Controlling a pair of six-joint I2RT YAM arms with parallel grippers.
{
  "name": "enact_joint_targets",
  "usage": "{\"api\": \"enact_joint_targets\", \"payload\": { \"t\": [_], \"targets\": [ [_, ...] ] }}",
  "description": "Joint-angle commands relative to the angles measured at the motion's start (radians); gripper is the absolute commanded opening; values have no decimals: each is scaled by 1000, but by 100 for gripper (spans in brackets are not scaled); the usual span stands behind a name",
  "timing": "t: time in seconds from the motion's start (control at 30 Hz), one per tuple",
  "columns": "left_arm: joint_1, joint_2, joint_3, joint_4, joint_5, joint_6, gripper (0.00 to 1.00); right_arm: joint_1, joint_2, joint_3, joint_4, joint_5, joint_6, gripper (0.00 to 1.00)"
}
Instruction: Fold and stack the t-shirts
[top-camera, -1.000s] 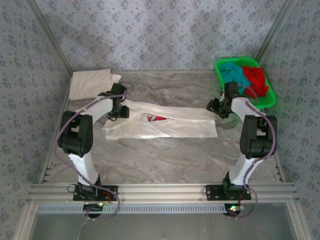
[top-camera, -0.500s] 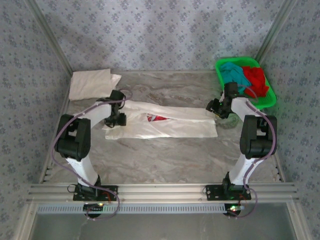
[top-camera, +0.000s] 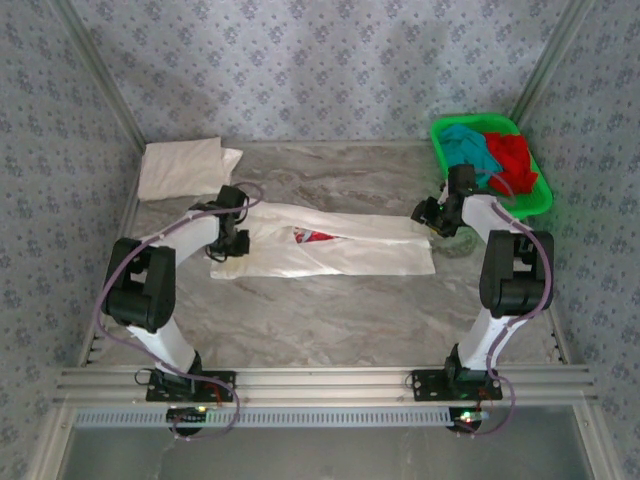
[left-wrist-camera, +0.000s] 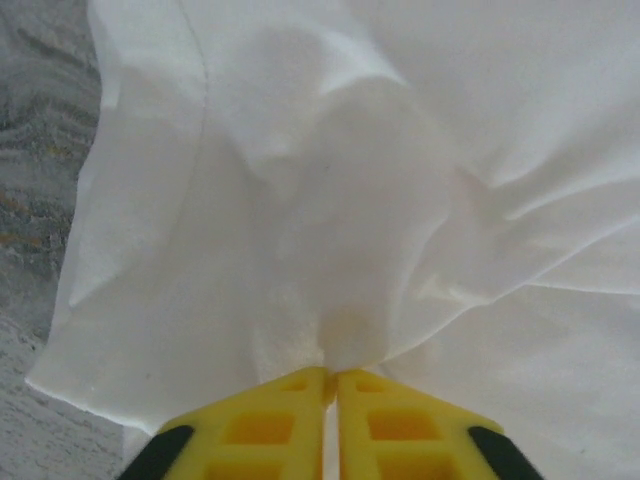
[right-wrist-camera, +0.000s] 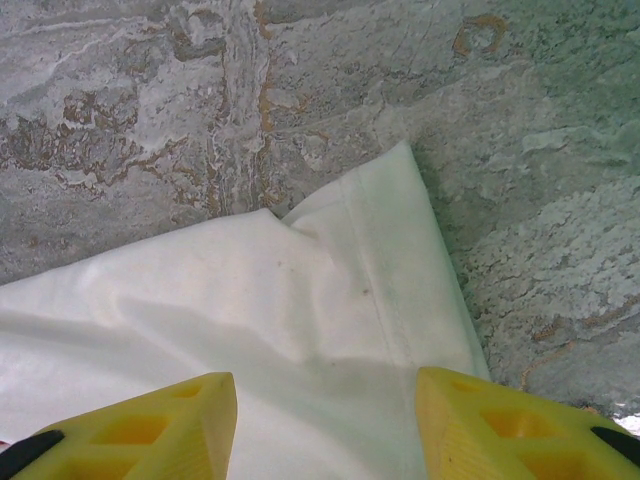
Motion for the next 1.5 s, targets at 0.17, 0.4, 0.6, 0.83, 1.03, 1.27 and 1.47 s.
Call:
{"api": "enact_joint_targets", "payload": {
  "t": [0.17,0.4,0.6,0.83,1.03,1.27,1.47],
  "targets": [
    [12,0,21,-6,-24,13,29,3,-18,16,-5,-20,6,53],
    [19,43,40,-3,-16,29,47,8,-10,20,3,-27,14,53],
    [23,82,49,12,-23,32,23,8,-14,12,1,-27,9,52],
    [18,34,79,-29,-35,29,14,6,-18,4,1,-29,5,52],
    [17,-1,131,-103,-64,43,12,9,-16,5,7,-36,10,52],
    [18,-14,150,-125,-71,54,32,10,-18,5,6,-38,7,52],
    [18,27,141,-111,-47,63,21,7,-20,4,7,-47,7,52]
  ]
}}
